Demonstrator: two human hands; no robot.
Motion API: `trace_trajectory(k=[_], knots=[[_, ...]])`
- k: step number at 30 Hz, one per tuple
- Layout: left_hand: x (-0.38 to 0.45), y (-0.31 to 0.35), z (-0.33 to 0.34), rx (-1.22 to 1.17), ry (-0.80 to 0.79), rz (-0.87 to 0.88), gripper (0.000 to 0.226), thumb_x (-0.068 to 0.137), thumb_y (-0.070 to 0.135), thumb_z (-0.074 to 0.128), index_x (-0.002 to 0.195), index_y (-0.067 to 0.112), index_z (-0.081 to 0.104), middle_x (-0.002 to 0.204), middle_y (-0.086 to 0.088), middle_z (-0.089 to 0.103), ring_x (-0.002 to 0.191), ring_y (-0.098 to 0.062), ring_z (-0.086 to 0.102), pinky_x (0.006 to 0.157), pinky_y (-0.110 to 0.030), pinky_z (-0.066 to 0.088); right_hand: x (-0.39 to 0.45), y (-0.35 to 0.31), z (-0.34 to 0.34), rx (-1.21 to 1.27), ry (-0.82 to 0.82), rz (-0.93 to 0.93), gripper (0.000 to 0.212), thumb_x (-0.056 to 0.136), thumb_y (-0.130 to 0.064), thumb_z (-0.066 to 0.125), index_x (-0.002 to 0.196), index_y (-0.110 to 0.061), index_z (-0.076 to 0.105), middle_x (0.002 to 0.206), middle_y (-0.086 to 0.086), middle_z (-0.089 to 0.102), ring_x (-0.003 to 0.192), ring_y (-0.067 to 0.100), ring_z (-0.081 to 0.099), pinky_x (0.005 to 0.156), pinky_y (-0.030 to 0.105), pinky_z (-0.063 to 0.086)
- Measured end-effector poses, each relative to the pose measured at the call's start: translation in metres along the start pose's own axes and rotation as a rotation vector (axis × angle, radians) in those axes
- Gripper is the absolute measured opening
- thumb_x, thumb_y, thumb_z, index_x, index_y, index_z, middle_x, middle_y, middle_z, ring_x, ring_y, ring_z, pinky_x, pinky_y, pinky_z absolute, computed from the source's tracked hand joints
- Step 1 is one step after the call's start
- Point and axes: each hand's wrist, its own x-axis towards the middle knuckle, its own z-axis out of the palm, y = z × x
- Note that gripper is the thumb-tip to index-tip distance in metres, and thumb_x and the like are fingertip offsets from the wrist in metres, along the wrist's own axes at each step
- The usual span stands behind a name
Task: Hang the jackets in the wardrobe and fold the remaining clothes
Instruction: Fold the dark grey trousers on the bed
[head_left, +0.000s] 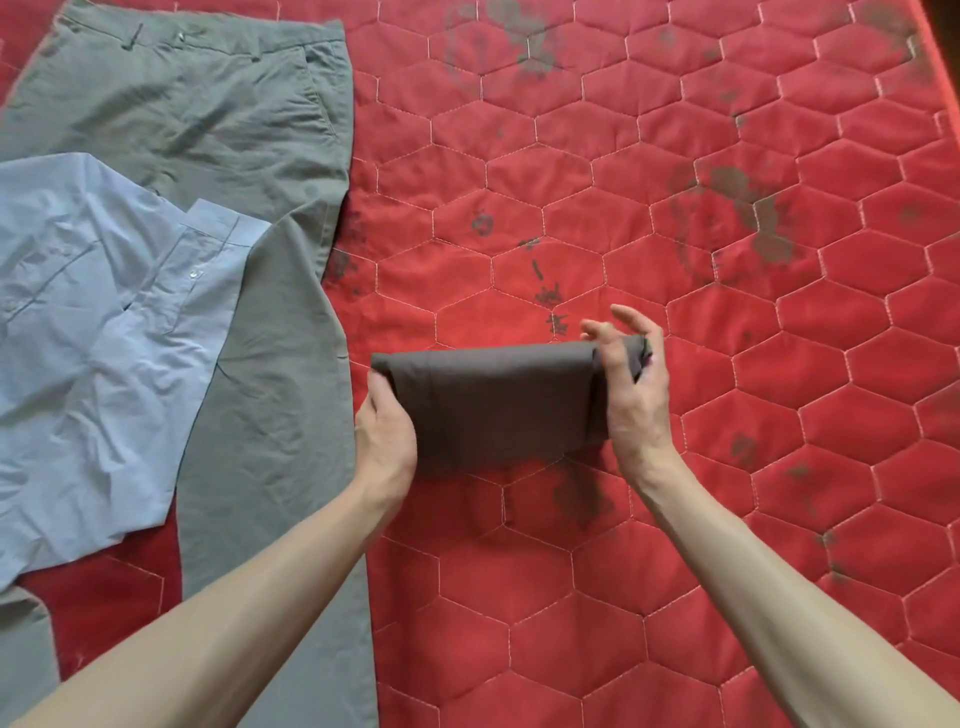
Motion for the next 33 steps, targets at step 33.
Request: trace_trajectory(k=[33], knots=[[0.014, -0.018, -0.017, -0.228, -0.303, -0.122, 0.061, 0.069, 0.004, 0.088, 0.125, 0.013, 0.066, 0.112, -0.005, 0.078, 0.105, -0.024, 0.074, 0.086, -0.034, 0.059, 0.033, 0.019, 0.028, -0.226, -0.259, 0.188, 0.037, 0.091, -0.068, 0.059, 0.119, -0.044, 0.065, 0.113, -0.025, 0.071, 0.113, -0.002, 0.064, 0.110, 0.040, 0.047]])
